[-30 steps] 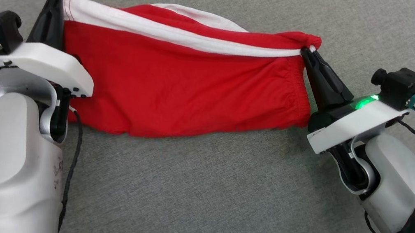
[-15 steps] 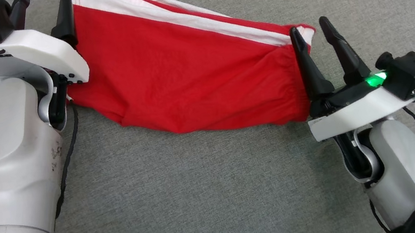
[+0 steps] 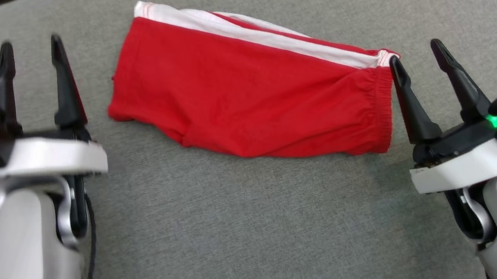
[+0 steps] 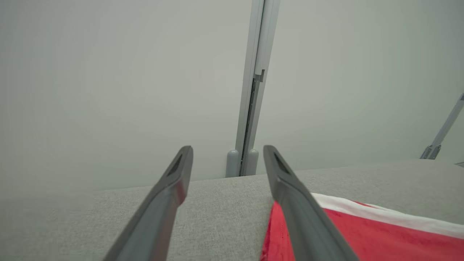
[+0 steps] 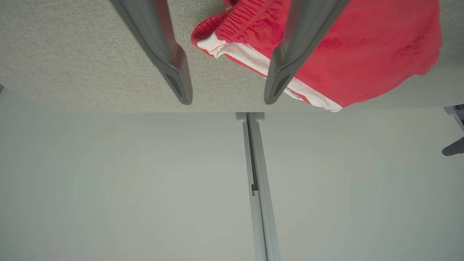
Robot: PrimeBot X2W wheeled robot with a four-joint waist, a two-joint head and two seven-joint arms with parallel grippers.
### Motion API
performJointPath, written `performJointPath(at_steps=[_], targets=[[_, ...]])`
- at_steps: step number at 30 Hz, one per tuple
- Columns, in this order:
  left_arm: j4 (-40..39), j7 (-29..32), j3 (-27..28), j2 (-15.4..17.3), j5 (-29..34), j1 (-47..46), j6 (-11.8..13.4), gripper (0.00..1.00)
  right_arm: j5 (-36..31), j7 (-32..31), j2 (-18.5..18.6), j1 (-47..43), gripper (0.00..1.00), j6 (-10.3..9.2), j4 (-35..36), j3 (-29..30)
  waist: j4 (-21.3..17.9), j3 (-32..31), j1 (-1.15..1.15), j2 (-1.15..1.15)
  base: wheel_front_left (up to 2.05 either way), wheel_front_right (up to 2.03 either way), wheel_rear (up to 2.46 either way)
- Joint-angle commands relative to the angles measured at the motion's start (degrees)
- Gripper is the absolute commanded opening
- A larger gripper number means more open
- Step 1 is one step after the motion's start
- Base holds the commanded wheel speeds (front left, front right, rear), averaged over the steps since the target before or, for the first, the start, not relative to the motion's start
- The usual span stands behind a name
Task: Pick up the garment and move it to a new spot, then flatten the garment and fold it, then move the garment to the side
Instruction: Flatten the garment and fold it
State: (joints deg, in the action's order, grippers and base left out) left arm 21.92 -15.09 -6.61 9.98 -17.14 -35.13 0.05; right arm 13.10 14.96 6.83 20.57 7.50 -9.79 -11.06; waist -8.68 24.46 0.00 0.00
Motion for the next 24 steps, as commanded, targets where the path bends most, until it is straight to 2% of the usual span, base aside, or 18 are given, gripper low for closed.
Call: performJointPath(at_steps=[1, 6, 12, 24], targets=[[-1.16, -0.07, 0.45, -0.03, 0.67, 1.67, 0.56, 1.00, -0.55, 0.30, 0.43, -0.67, 1.00, -0.02, 0.40, 0.48, 0.83, -0.93, 0.00, 0.00, 0.00, 0.00, 0.00], [-8.69, -0.07, 2.91, -0.81, 2.68, 11.35, 2.63, 1.00, -2.07, 0.28, 0.98, -3.38, 1.00, -0.02, 0.69, 1.77, 2.01, -3.40, 0.00, 0.00, 0.00, 0.00, 0.00], [-12.52, -0.08, 3.76, -1.63, 3.69, 19.97, 3.64, 1.00, -2.50, -1.36, 1.24, -7.05, 1.00, -0.03, 1.84, 2.10, 2.70, -6.10, 0.00, 0.00, 0.00, 0.00, 0.00], [-13.48, -0.08, 3.51, -1.89, 3.64, 24.86, 4.17, 1.00, -2.45, -3.77, 1.20, -10.39, 1.00, -0.02, 4.44, 2.45, 3.08, -7.77, 0.00, 0.00, 0.00, 0.00, 0.00]])
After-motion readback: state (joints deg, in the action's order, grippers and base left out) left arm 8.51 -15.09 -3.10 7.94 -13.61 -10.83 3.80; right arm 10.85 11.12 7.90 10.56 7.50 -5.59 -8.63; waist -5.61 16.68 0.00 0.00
